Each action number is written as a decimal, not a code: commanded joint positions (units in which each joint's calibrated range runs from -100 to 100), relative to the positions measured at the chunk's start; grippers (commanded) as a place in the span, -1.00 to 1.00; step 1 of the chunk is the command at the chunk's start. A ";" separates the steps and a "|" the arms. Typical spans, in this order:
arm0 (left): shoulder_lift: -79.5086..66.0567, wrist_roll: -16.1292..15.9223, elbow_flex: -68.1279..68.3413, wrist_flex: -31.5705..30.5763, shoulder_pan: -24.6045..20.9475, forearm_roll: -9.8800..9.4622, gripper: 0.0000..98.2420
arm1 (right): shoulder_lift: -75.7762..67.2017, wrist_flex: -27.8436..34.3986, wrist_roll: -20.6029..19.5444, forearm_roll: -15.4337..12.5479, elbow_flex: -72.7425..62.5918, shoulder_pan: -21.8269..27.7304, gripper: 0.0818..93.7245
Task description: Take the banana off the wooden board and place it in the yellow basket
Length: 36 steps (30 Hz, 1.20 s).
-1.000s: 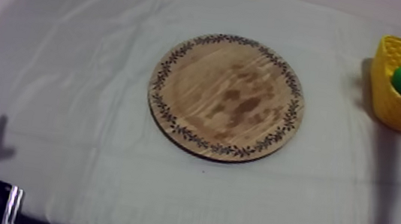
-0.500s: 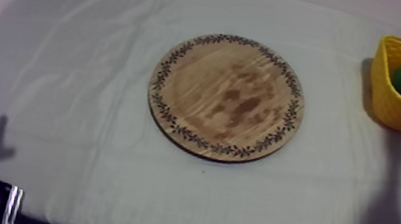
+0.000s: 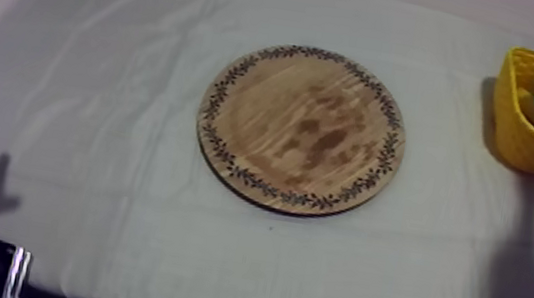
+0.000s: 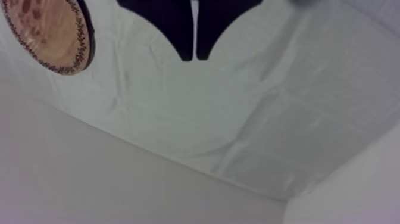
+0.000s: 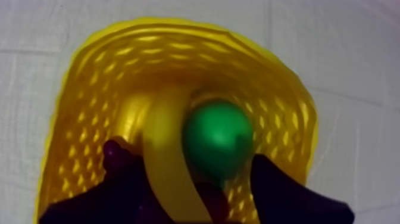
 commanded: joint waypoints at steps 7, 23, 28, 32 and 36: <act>0.03 0.01 0.04 -0.02 -0.02 0.01 -1.00 | -11.84 -14.37 0.96 -3.70 12.59 -1.91 -0.69; 0.03 0.01 0.04 -0.02 -0.02 0.01 -1.00 | -49.49 -19.11 -7.03 -1.75 40.89 -14.76 -0.97; 0.03 0.01 0.04 -0.02 -0.02 0.01 -1.00 | -62.84 -20.89 -5.91 -4.71 53.18 -15.81 -0.94; 0.03 0.01 0.04 -0.02 -0.02 0.01 -1.00 | -73.12 -21.65 -5.54 -5.74 61.01 -16.39 -0.95; 0.03 0.01 0.04 -0.02 -0.02 0.01 -1.00 | -83.02 -23.34 -5.21 -6.50 67.56 -16.95 -0.98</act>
